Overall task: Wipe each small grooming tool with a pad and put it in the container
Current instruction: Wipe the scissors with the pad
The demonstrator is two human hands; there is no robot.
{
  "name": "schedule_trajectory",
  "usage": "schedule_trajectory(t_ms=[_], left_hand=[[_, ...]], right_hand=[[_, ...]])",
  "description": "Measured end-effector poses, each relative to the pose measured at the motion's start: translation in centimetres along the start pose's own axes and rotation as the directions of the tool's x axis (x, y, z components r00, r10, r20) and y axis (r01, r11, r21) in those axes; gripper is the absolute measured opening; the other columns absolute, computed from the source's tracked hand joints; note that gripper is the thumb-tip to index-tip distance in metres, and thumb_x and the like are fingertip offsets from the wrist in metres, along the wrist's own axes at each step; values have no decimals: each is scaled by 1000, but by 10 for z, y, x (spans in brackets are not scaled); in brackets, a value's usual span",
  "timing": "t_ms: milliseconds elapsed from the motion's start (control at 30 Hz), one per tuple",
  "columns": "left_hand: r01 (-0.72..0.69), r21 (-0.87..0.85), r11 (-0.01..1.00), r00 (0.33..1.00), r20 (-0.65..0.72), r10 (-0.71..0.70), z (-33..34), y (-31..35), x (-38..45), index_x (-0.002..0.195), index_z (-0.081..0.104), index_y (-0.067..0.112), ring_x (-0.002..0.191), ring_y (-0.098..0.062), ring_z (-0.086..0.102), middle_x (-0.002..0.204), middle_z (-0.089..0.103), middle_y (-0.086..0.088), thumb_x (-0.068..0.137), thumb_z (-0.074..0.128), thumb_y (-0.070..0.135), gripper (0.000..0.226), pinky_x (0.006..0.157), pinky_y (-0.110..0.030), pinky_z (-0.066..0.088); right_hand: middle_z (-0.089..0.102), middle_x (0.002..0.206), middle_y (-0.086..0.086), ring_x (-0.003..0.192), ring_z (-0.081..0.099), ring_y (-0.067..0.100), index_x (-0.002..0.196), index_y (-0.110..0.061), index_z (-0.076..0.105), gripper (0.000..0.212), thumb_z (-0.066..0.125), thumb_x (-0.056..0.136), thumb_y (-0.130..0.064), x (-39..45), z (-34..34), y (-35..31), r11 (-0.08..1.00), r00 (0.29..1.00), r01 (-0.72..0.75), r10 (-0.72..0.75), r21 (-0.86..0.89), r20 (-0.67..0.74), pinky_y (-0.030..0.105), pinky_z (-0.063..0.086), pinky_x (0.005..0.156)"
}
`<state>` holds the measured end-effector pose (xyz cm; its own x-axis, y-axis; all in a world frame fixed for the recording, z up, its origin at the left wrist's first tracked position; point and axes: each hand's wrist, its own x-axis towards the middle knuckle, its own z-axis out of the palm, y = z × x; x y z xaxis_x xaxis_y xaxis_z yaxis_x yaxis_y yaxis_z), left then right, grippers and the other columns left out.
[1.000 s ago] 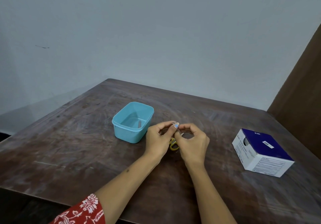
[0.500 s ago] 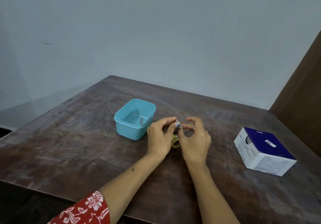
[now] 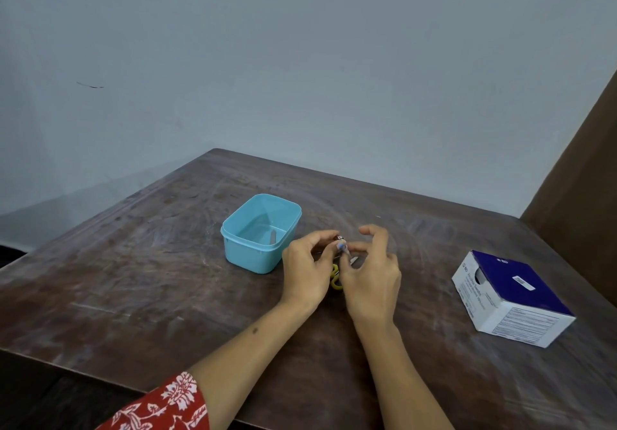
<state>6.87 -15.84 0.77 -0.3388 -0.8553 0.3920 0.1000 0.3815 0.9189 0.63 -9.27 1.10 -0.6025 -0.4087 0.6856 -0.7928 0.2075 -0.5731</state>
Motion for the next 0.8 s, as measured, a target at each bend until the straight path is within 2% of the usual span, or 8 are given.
schedule_trajectory(t_ms=[100,233,367,433,567,700,800], left_hand=[[-15,24,1000,1000,1,15,0,-1,0,102,71,14,86,-6,68,90,71,6,83,67,10,20,81,-32,57],[-6,22,1000,1000,7,6,-1,-2,1,103,70,14,88,-7,67,93,72,4,84,66,12,19,81,-32,57],[-18,8,1000,1000,-8,18,-1,-1,1,101,71,15,85,-4,67,88,70,9,84,67,11,18,78,-24,56],[-27,11,1000,1000,-9,27,0,-1,1,99,71,15,82,-1,67,88,71,7,83,67,10,17,76,-21,56],[-17,6,1000,1000,-3,17,-1,-1,2,101,71,13,85,-5,67,89,70,6,84,66,11,17,79,-26,56],[-3,-20,1000,1000,-20,2,-2,0,1,101,70,14,86,-6,67,89,70,7,84,66,11,18,80,-29,57],[-12,-10,1000,1000,-8,11,-2,1,0,102,70,13,86,-7,68,90,70,6,84,66,11,19,80,-31,57]], right_hand=[[67,84,-10,81,62,22,114,-24,42,49,72,78,-11,0,0,3,999,997,-35,34,8,64,41,53,77],[67,83,-11,80,57,14,112,-22,45,48,73,76,-9,0,0,-2,998,998,61,-62,15,8,32,48,79],[62,80,-14,80,63,18,113,-20,43,49,72,76,-6,0,0,0,1000,997,-15,13,23,70,42,53,80],[62,81,-13,82,62,19,115,-20,43,49,71,77,-7,0,0,2,999,997,-22,20,27,75,42,53,79],[66,85,-11,84,59,17,116,-20,45,49,72,77,-8,-1,-1,-2,998,998,48,-49,43,25,33,49,80],[67,83,-9,83,63,21,116,-18,44,49,72,77,-7,-1,-1,0,999,999,-12,10,43,53,41,53,77],[67,84,-10,84,63,20,116,-18,45,49,73,77,-8,-1,-2,-2,998,1000,24,-25,49,19,39,52,79]])
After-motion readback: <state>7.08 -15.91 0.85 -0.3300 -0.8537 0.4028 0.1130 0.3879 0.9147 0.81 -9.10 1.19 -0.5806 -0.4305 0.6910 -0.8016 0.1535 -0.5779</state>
